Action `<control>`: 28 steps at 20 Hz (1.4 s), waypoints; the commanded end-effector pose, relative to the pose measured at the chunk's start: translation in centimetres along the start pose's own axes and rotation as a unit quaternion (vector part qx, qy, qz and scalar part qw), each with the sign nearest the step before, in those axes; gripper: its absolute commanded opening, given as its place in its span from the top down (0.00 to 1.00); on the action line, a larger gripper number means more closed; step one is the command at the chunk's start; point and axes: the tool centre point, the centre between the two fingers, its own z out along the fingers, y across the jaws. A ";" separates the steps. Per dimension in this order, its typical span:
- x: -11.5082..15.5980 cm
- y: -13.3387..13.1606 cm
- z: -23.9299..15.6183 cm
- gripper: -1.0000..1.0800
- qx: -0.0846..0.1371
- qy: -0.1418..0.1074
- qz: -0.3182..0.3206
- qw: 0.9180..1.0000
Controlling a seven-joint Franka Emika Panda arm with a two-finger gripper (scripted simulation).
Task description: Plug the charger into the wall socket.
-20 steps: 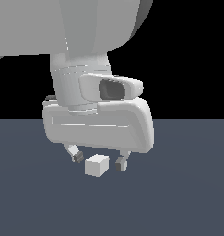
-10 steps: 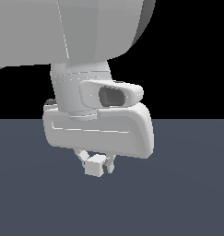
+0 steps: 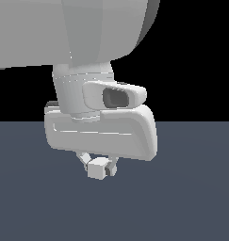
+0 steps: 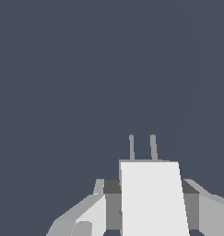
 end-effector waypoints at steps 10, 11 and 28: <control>2.2 0.1 -1.0 1.00 0.019 0.002 -0.066 0.998; 2.5 0.1 -1.2 1.00 0.022 0.003 -0.075 0.997; 7.9 -1.2 -3.9 1.00 0.073 0.004 -0.243 0.967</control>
